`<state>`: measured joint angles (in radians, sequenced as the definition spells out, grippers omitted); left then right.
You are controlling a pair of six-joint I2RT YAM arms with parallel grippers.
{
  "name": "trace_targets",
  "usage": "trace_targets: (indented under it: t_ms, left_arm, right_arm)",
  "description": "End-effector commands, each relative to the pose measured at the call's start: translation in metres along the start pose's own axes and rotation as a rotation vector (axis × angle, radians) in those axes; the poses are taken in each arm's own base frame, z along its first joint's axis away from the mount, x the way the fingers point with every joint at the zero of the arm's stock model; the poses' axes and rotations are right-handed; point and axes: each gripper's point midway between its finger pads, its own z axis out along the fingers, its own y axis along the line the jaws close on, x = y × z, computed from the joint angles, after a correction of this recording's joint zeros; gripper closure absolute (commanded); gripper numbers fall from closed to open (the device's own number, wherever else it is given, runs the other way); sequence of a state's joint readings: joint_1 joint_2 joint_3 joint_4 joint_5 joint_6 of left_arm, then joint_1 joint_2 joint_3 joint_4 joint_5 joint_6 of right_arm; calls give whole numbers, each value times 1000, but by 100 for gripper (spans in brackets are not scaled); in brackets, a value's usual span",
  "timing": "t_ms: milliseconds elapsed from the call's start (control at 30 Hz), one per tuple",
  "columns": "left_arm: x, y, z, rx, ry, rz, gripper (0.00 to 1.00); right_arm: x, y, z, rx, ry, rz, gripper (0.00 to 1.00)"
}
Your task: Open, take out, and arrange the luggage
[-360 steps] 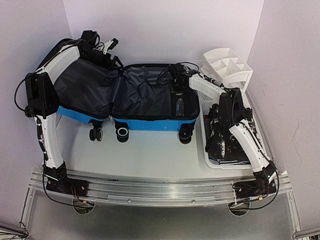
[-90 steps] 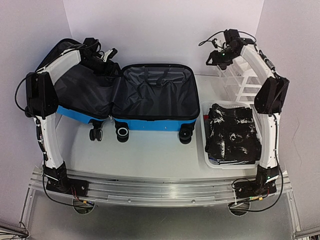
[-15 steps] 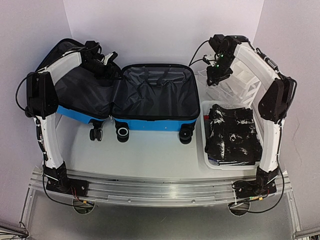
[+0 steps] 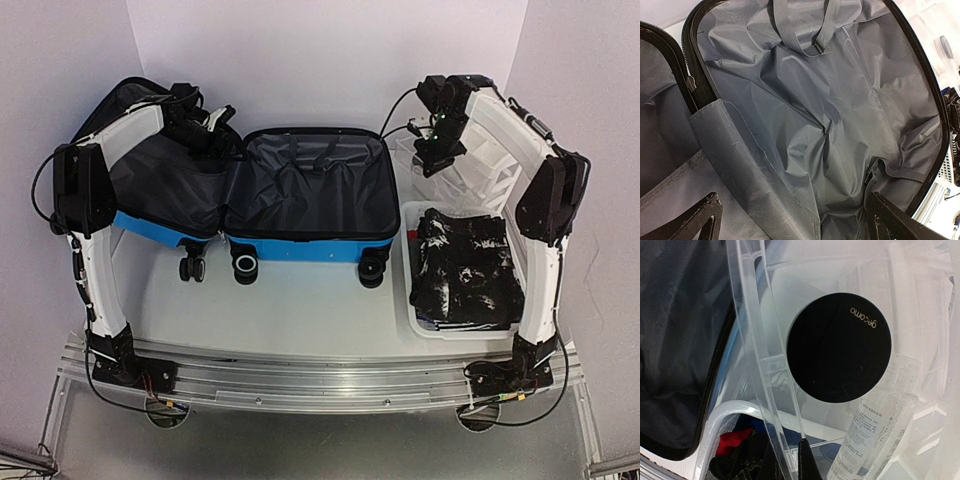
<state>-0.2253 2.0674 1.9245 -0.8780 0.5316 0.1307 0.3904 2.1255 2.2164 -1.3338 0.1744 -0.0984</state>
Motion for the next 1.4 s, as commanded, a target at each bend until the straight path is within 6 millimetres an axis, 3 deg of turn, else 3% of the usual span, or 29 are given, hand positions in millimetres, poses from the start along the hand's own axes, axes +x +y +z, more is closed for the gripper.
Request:
trace_targets:
  t_ms: [0,200,400,500,700,900,1000,1067,1233,1367]
  left_arm:
    - [-12,-8,-13,12,-48,25,0]
    - [-10,-8,-12,11,-46,23,0]
    - [-9,-8,-12,12,-45,23,0]
    - [-8,-7,-12,10,-44,23,0]
    - [-7,-7,-11,11,-43,23,0]
    - [-9,-7,-10,14,-47,21,0]
    - [-9,-7,-10,14,-45,20,0]
    - [-9,-7,-11,12,-46,21,0]
    - [-8,-6,-10,10,-43,21,1]
    - [-8,-6,-11,9,-45,24,0]
  right_arm:
    - [1,5,-22,-31,5,31,100]
    - [-6,1,-25,-21,-13,65,100]
    - [7,-20,-5,89,65,41,100]
    - [5,-13,-9,51,48,53,100]
    - [-18,-2,-41,5,-85,57,100]
    - [-35,30,-57,-18,-191,-6,99]
    - [-35,50,-43,-65,-186,-51,97]
    - [-32,51,-29,-57,-153,-53,97]
    - [-35,25,5,123,-90,-63,99]
    - [-46,-4,7,297,-97,-84,100]
